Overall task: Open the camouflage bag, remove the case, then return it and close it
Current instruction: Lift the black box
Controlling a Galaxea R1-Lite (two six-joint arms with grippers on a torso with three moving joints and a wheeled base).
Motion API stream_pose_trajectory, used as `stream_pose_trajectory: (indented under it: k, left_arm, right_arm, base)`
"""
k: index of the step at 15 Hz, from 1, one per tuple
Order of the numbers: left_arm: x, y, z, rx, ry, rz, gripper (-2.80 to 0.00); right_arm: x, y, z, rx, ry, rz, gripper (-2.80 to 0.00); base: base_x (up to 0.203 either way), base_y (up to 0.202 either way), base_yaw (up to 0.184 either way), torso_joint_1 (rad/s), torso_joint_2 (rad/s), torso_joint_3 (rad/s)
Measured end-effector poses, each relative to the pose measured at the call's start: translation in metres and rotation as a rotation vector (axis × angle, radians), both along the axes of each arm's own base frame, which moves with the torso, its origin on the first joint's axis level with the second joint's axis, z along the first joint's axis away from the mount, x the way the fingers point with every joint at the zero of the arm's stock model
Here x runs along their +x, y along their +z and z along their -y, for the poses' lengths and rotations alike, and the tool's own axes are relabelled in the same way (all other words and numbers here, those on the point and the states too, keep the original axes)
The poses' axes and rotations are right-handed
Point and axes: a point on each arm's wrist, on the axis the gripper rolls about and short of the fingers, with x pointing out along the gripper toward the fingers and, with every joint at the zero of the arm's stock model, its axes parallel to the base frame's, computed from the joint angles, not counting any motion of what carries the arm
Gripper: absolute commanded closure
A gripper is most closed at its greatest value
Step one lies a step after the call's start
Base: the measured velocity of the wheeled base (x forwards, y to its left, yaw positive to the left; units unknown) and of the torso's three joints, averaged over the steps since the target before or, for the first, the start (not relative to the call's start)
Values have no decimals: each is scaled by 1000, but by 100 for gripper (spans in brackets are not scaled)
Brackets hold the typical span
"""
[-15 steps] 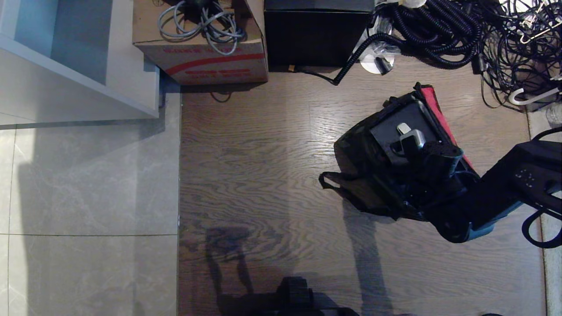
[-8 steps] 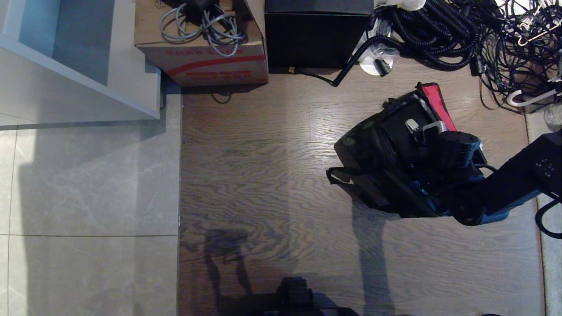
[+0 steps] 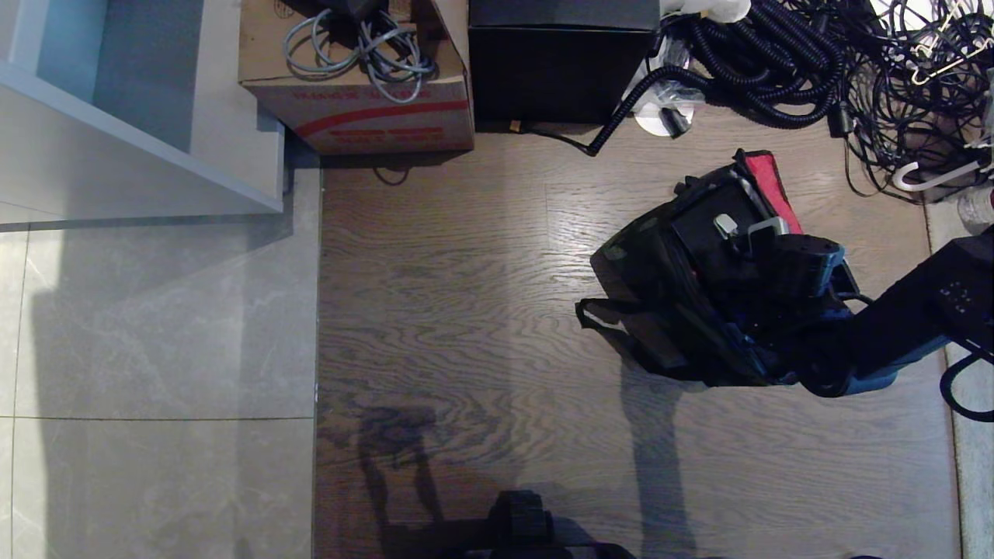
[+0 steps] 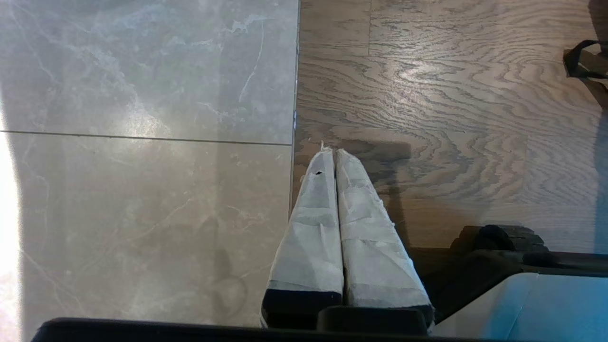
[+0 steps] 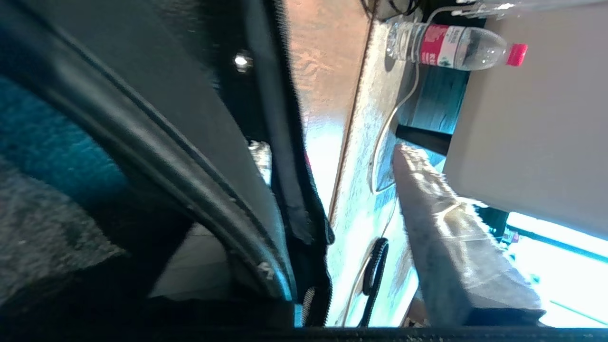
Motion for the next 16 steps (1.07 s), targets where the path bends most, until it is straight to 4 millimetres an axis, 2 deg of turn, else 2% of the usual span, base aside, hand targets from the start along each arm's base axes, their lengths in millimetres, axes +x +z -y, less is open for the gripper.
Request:
stream_pose_trajectory:
  k: [2,7,8,12,16]
  left_arm:
    - [0,0,0,0,0,-1,0]
    - [0,0,0,0,0,0,0]
    - [0,0,0,0,0,-2,0]
    - [0,0,0,0,0,0,0]
    - [0,0,0,0,0,-1,0]
  right_arm:
    - [-8,5,-13,1,18,-1,0]
    - [-36,28,-66,-9,92,19,0]
    - [-40,33,-71,-9,96,31,0]
    - [-52,57,-87,0,144,82,0]
    - [-61,87,-85,3,147,111,0]
  base:
    - [0,0,0,0,0,0]
    - [0,0,0,0,0,0]
    - [0,0,0,0,0,0]
    - [0,0,0,0,0,0]
    - [0,0,0,0,0,0]
